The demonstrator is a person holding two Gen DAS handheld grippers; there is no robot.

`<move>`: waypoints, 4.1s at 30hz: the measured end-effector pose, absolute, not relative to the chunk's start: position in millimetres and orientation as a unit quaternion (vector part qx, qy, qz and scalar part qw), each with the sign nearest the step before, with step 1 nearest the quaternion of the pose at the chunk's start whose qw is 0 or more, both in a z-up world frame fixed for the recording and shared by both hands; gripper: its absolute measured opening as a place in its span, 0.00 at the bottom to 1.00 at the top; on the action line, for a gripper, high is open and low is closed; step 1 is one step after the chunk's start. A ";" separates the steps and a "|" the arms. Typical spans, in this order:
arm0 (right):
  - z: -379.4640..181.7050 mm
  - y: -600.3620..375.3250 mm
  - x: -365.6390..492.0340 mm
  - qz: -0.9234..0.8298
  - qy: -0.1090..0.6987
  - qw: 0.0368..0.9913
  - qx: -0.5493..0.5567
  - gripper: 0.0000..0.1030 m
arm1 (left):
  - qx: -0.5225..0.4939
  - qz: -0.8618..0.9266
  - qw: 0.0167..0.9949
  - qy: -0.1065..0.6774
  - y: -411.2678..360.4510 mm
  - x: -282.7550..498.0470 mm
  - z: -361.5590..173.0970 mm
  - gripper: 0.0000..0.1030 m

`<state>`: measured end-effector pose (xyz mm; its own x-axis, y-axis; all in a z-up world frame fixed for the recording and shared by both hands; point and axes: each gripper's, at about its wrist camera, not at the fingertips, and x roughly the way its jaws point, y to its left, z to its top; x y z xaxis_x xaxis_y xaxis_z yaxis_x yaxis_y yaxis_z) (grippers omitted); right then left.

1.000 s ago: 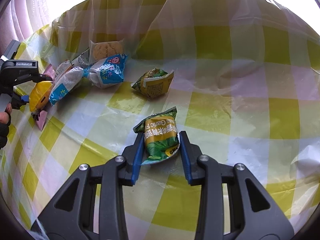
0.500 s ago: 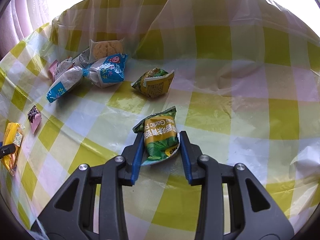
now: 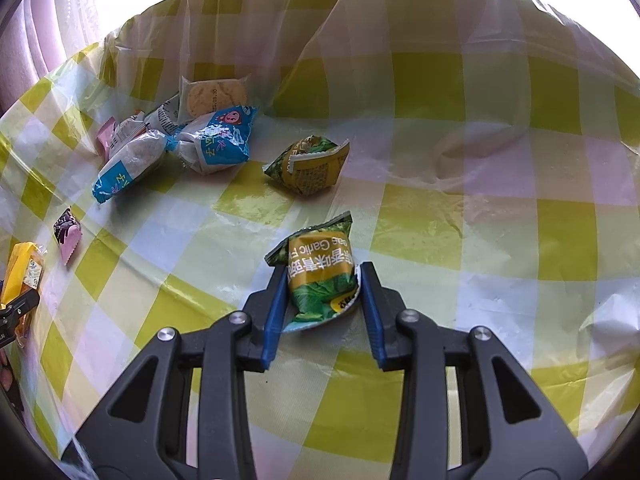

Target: Organize snacks

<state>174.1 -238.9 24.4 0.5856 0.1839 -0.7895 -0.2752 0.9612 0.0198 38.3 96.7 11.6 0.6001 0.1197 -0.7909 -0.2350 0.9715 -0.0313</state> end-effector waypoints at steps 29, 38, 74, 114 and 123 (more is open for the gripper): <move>59.9 -134.0 -61.3 0.171 0.410 0.895 -0.039 0.35 | -0.113 0.076 0.902 0.409 85.0 -13.3 8.4 0.48; 53.5 -142.6 -110.3 0.167 0.416 0.894 -0.022 0.35 | -0.098 0.002 0.917 0.386 44.6 -89.5 23.5 0.48; 135.8 -269.6 -277.0 0.058 0.333 0.941 -0.006 0.35 | 0.017 -0.181 0.930 0.321 -84.0 -219.0 97.2 0.48; 114.7 -467.6 -400.3 -0.177 0.349 0.916 0.092 0.36 | 0.141 -0.491 0.764 0.393 -331.9 -292.5 83.4 0.48; 125.5 -477.9 -399.3 -0.206 0.325 0.915 0.117 0.67 | 0.078 -0.453 0.801 0.383 -282.4 -259.1 89.7 0.74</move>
